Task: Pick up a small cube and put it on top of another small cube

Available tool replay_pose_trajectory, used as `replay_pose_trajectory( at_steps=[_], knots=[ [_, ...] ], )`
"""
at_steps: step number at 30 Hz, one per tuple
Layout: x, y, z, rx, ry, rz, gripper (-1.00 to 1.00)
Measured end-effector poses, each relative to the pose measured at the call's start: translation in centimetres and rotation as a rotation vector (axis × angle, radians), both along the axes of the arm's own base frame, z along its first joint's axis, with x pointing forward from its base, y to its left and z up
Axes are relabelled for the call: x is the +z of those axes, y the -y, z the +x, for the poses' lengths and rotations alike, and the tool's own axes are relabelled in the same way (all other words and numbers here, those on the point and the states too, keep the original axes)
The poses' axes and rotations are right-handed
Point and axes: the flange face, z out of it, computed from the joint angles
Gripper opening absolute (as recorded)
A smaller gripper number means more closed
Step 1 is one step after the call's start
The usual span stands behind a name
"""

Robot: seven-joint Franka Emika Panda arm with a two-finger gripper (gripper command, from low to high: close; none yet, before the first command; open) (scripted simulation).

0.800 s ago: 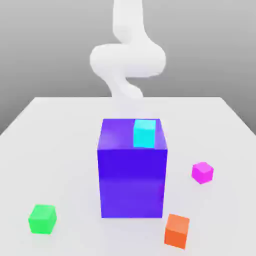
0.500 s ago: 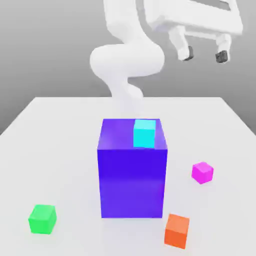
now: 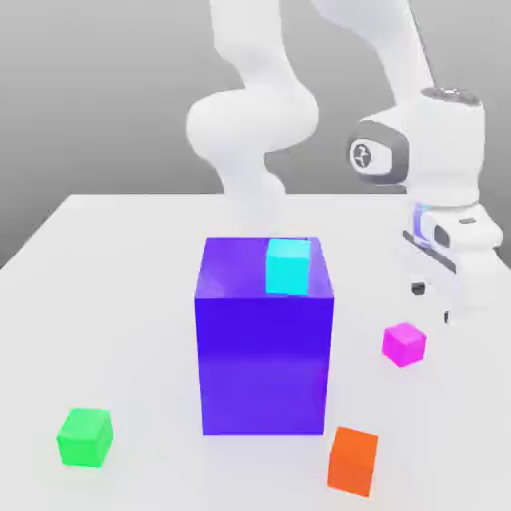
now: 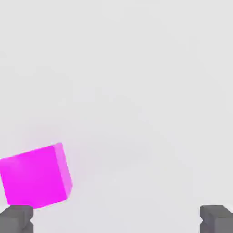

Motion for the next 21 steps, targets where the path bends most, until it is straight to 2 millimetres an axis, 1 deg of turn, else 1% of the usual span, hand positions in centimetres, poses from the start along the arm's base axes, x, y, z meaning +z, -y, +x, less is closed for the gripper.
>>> replay_pose_trajectory(
  at_steps=[1,2,8,9,14,15,16,21],
  knots=[
    [-0.9,-0.1,-0.7,0.034,-0.007,-0.008,0.00],
    [-1.8,0.0,-0.8,0.044,-0.011,-0.011,0.00],
    [-6.5,0.1,-1.1,0.056,-0.015,-0.014,0.00],
    [-7.1,0.1,-1.1,0.056,-0.014,-0.015,-1.00],
    [-7.1,0.1,-1.1,0.055,-0.016,-0.017,-1.00],
    [-7.4,0.2,-1.2,0.055,-0.015,-0.017,-1.00],
    [-7.2,0.1,-1.1,0.056,-0.015,-0.017,-1.00],
    [-3.8,0.0,-1.0,0.057,-0.016,-0.015,-1.00]
  ],
)
